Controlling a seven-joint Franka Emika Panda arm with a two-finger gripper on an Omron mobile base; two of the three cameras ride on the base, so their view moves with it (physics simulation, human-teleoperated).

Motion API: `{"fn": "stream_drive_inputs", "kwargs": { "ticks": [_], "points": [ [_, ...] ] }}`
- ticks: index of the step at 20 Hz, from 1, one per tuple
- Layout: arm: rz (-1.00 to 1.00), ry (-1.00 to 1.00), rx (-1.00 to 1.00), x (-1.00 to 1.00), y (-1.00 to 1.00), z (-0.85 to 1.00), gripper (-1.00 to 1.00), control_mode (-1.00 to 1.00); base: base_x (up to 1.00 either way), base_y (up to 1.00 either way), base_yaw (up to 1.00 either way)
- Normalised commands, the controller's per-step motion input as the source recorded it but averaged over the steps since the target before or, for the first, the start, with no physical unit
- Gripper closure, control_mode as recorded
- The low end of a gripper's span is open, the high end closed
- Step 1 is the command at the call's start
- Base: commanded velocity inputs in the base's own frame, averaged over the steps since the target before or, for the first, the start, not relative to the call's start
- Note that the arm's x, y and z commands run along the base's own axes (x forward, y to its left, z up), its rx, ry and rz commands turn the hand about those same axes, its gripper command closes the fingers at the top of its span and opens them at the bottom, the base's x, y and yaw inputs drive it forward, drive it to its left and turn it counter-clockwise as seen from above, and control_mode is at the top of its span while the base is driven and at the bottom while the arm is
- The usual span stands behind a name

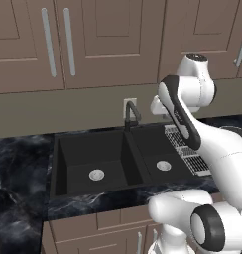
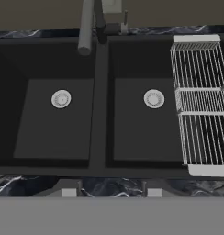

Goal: Pick the pan and sponge and place them into the sink. Then turn on the water.

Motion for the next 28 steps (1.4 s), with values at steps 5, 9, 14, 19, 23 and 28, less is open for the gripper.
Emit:
{"fn": "stream_drive_inputs", "kwargs": {
  "ticks": [5, 9, 14, 19, 23, 28],
  "points": [
    [0.00, 0.00, 0.00, -0.09, 0.00, -0.01, -1.00, -1.00, 0.00, 0.00, 0.00],
    [0.00, 0.01, 0.03, -0.16, -0.37, -0.07, -1.00, -1.00, 0.00, 0.00, 0.00],
    [0.00, -0.05, 0.13, -0.55, -0.83, -0.13, -1.00, -1.00, 0.00, 0.00, 0.00],
    [0.03, -0.07, -0.05, -0.64, -0.81, -0.37, -1.00, -1.00, 0.00, 0.00, 0.00],
    [0.07, 0.00, -0.30, -0.27, -0.57, -0.33, -1.00, -1.00, 0.00, 0.00, 0.00],
    [0.04, 0.00, -0.41, -0.08, -0.57, -0.11, -1.00, -1.00, 0.00, 0.00, 0.00]
  ]
}}
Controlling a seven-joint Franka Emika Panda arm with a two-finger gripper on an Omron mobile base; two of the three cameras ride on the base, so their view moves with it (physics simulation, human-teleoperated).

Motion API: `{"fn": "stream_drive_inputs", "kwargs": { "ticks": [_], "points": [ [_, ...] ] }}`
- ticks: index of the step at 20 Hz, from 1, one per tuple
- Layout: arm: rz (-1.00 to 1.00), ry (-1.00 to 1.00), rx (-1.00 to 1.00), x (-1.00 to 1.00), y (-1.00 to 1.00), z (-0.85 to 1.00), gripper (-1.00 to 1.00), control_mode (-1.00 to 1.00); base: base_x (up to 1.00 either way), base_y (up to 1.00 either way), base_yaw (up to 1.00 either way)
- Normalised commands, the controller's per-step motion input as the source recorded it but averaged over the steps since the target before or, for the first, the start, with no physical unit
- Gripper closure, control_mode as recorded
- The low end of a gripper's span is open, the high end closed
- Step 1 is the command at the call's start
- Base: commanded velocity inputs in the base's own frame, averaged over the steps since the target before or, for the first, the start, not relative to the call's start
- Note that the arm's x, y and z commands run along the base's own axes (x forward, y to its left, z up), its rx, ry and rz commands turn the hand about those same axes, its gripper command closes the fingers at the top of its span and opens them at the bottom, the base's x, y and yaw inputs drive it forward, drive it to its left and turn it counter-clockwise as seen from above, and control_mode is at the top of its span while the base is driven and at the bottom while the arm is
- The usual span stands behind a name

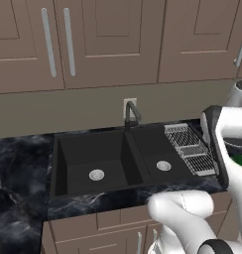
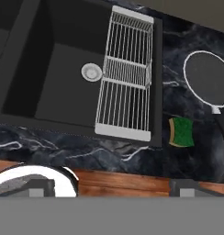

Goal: Pick the pan and sponge and place them into the sink. Then turn on the water.

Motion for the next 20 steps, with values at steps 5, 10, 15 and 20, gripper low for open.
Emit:
{"fn": "stream_drive_inputs", "kwargs": {
  "ticks": [5, 10, 15, 20],
  "points": [
    [0.00, 0.00, -0.27, 0.00, -0.79, 0.00, -1.00, -1.00, 0.00, 0.00, 0.00],
    [0.00, 0.00, -0.05, 0.00, -0.93, 0.00, -1.00, -1.00, 0.00, 0.00, 0.00],
    [-0.01, 0.11, 0.12, 0.03, -0.93, -0.09, -1.00, -1.00, 0.00, 0.00, 0.00],
    [-0.01, 0.17, 0.11, 0.32, -0.76, -0.27, -1.00, -1.00, 0.00, 0.00, 0.00]
  ]
}}
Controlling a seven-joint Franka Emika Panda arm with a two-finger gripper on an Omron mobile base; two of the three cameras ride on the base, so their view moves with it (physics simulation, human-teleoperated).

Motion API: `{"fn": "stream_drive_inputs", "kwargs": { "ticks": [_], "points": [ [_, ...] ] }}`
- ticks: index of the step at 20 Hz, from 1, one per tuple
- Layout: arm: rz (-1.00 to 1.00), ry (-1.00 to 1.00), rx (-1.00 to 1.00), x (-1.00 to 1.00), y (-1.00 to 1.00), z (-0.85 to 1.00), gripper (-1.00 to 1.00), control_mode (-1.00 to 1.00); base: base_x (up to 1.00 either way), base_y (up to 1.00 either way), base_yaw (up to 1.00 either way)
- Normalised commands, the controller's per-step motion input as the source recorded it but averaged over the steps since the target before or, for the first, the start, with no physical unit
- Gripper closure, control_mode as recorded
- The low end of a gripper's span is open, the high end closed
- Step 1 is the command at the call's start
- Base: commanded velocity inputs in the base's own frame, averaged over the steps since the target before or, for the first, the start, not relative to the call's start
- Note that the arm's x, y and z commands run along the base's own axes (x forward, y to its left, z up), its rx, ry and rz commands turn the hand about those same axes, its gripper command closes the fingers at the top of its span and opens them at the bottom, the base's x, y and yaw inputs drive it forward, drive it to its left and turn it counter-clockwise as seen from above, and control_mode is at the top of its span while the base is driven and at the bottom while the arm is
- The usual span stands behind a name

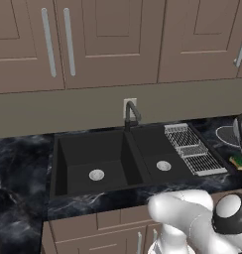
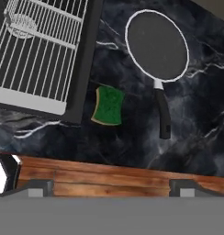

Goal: Pick the pan and sponge and place them into the sink. Then turn on the water.

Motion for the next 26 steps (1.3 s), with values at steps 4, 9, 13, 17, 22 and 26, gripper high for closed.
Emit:
{"fn": "stream_drive_inputs", "kwargs": {
  "ticks": [4, 9, 13, 17, 22, 26],
  "points": [
    [0.00, 0.18, 0.00, 0.64, -0.67, -0.43, -1.00, -1.00, 0.00, 0.00, 0.00],
    [0.00, 0.14, 0.00, 0.59, -0.52, -0.36, -1.00, -1.00, 0.00, 0.00, 0.00],
    [0.00, 0.10, 0.00, 0.31, -0.55, -0.39, -1.00, -1.00, 0.00, 0.00, 0.00],
    [0.00, 0.05, 0.00, 0.08, -0.63, -0.46, -1.00, -1.00, 0.00, 0.00, 0.00],
    [0.00, 0.04, 0.02, 0.10, -0.56, -0.51, -1.00, -1.00, 0.00, 0.00, 0.00],
    [0.00, 0.02, 0.03, 0.19, -0.47, -0.53, -1.00, -1.00, 0.00, 0.00, 0.00]
  ]
}}
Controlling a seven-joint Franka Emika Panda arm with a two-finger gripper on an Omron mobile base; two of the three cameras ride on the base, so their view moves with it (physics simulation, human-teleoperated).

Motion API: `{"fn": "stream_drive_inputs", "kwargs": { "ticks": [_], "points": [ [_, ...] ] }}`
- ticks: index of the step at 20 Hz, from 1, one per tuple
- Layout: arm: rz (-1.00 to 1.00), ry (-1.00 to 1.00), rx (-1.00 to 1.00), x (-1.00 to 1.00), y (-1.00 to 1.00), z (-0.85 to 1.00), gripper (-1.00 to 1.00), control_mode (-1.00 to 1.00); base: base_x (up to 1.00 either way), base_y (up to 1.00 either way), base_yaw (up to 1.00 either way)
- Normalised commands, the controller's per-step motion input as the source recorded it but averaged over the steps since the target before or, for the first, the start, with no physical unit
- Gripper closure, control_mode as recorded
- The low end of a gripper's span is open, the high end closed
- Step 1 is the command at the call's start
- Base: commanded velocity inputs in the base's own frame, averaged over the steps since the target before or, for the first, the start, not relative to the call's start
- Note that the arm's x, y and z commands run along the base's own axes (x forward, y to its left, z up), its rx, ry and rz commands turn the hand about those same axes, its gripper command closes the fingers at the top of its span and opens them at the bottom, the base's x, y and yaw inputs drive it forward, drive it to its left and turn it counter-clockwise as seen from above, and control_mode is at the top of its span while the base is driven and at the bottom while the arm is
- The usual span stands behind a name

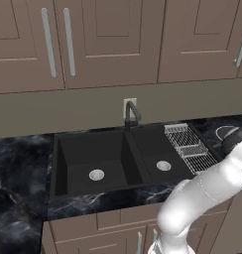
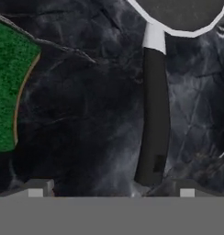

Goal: Pick the pan and sponge and place them into the sink. Then turn on the water.

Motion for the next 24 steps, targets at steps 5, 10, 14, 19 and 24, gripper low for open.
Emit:
{"fn": "stream_drive_inputs", "kwargs": {
  "ticks": [5, 10, 14, 19, 24],
  "points": [
    [0.00, 0.00, 0.07, 0.24, -0.42, -0.38, -1.00, -1.00, 0.00, 0.00, 0.00],
    [0.00, 0.00, 0.07, 0.34, -0.39, -0.03, -1.00, -1.00, 0.00, 0.00, 0.00],
    [0.00, 0.00, 0.05, 0.29, -0.39, 0.00, -1.00, -1.00, 0.00, 0.00, 0.00],
    [0.00, 0.00, 0.02, 0.16, -0.33, -0.17, -1.00, -1.00, 0.00, 0.00, 0.00],
    [0.00, 0.00, 0.00, 0.05, -0.13, -0.42, -1.00, -1.00, 0.00, 0.00, 0.00]
  ]
}}
